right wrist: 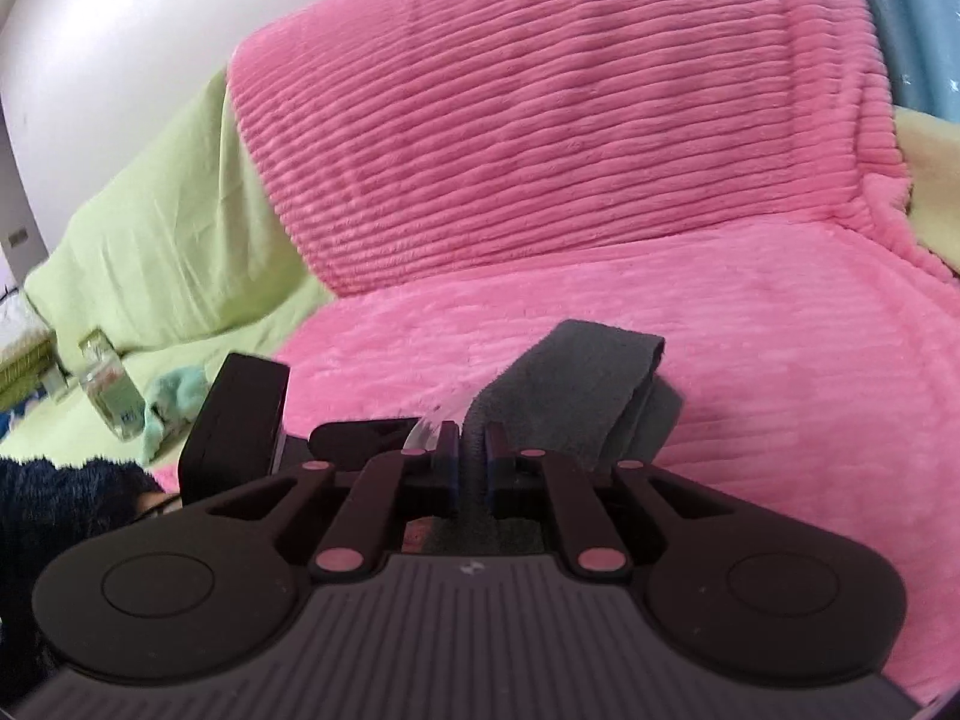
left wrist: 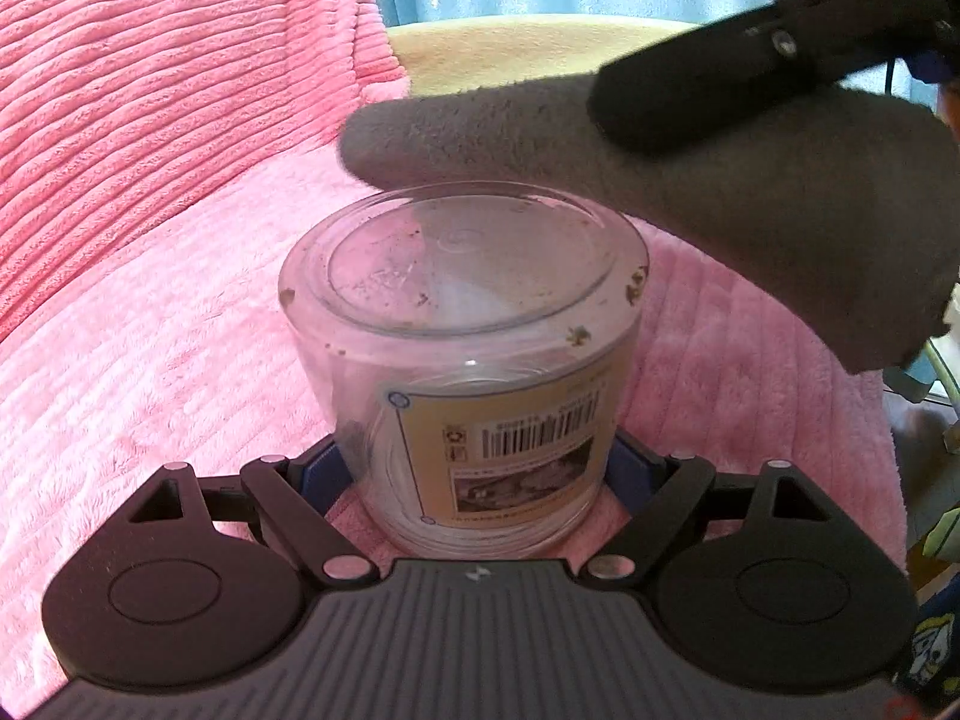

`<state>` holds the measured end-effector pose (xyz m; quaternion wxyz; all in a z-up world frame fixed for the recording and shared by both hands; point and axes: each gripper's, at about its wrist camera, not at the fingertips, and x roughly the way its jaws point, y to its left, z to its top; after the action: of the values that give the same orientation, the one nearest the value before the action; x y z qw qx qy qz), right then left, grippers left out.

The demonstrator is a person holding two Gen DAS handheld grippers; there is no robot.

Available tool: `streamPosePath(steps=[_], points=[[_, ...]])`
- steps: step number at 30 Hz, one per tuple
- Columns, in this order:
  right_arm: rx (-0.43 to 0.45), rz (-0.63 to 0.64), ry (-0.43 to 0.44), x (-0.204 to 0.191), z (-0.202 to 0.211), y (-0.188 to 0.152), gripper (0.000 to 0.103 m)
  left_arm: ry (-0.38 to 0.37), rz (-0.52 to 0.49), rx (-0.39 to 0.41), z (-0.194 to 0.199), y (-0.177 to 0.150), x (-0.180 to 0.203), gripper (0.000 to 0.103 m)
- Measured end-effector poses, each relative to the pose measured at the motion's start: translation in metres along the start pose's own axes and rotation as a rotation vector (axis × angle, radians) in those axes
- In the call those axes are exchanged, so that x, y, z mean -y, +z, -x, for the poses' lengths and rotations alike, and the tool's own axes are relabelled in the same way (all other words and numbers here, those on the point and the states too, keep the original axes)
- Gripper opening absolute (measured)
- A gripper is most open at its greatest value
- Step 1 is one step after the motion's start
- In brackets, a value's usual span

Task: Clean container
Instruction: 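Rub the cloth around the jar opening with the right gripper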

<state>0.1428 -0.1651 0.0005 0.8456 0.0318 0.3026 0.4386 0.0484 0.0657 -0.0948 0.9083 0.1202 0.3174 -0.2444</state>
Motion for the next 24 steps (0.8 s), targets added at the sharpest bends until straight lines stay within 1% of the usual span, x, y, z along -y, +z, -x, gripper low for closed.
streamPosePath(steps=[4, 7, 8, 10, 11, 14, 16, 19, 22, 24], points=[[-0.041, 0.026, 0.055, -0.007, -0.016, 0.001, 0.007, 0.013, 0.004, -0.004, -0.016, 0.02, 0.01, 0.086], [-0.05, 0.032, 0.079, -0.013, -0.025, 0.003, 0.007, 0.016, 0.004, -0.005, -0.026, 0.028, 0.011, 0.086], [-0.049, 0.028, 0.089, -0.012, -0.029, 0.004, 0.006, 0.013, 0.0, -0.005, -0.025, 0.027, 0.008, 0.086], [-0.039, 0.014, 0.109, -0.012, -0.038, 0.005, 0.005, -0.005, -0.016, -0.007, -0.031, 0.027, -0.018, 0.086], [-0.03, 0.004, 0.119, -0.011, -0.042, 0.005, 0.005, -0.006, -0.016, -0.008, -0.034, 0.029, -0.026, 0.086], [-0.002, -0.029, 0.132, -0.007, -0.053, 0.006, 0.005, -0.007, -0.013, -0.01, -0.034, 0.028, -0.023, 0.086], [0.021, -0.034, 0.106, -0.008, -0.059, 0.006, 0.005, -0.009, -0.009, -0.011, -0.031, 0.026, -0.02, 0.086], [0.06, -0.031, 0.036, -0.008, -0.064, 0.009, 0.005, -0.01, -0.004, -0.012, -0.025, 0.022, -0.011, 0.086], [0.097, -0.016, -0.062, -0.006, -0.065, 0.009, 0.005, -0.009, -0.006, -0.011, -0.017, 0.018, 0.0, 0.086], [0.117, 0.014, -0.142, -0.009, -0.065, 0.009, 0.005, -0.006, -0.01, -0.01, -0.012, 0.015, 0.008, 0.086]])
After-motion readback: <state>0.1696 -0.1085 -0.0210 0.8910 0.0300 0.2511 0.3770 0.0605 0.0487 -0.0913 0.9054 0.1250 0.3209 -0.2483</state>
